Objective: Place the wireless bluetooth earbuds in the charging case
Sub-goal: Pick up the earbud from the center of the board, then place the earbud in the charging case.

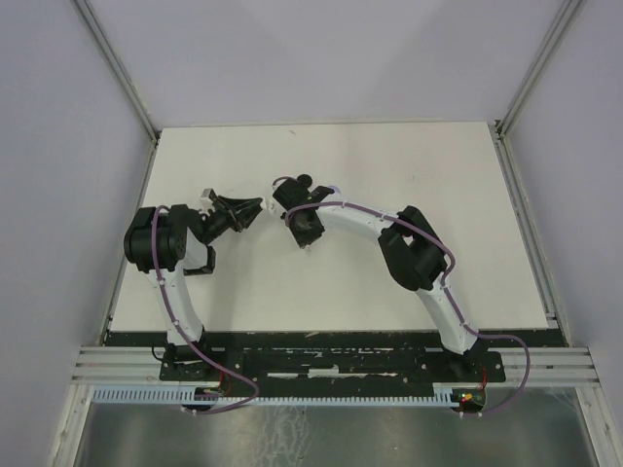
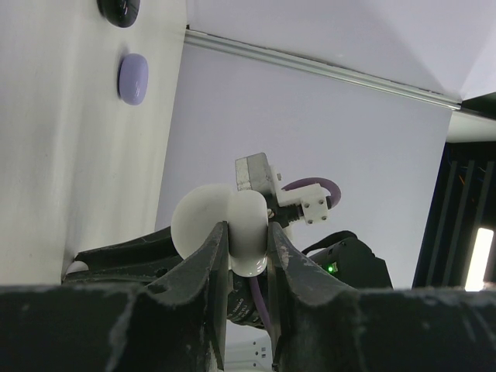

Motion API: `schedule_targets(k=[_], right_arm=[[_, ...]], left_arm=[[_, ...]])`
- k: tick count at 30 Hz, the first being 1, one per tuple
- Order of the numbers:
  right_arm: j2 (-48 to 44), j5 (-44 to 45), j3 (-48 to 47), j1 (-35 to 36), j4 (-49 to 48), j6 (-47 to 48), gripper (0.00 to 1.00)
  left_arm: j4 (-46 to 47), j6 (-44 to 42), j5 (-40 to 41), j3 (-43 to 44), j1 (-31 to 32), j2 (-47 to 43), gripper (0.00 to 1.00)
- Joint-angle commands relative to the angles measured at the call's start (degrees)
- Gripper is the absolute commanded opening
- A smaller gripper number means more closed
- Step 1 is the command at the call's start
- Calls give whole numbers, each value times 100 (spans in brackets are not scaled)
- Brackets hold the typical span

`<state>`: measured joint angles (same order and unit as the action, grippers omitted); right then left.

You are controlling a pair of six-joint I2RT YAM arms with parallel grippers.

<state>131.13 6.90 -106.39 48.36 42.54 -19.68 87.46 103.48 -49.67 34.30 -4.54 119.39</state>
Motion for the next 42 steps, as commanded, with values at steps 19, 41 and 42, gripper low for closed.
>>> schedule_targets(k=[19, 41, 42], right_arm=[[-3363, 615, 3548, -1036, -4675, 806, 1], [-5134, -1132, 7354, -1396, -10664, 1819, 1], [-5159, -1189, 7341, -1401, -10600, 1819, 1]], left_arm=[[1165, 206, -136, 483, 817, -36, 3], [1165, 532, -1087, 1873, 2193, 664, 3], [1160, 544, -1082, 1882, 2194, 691, 3]])
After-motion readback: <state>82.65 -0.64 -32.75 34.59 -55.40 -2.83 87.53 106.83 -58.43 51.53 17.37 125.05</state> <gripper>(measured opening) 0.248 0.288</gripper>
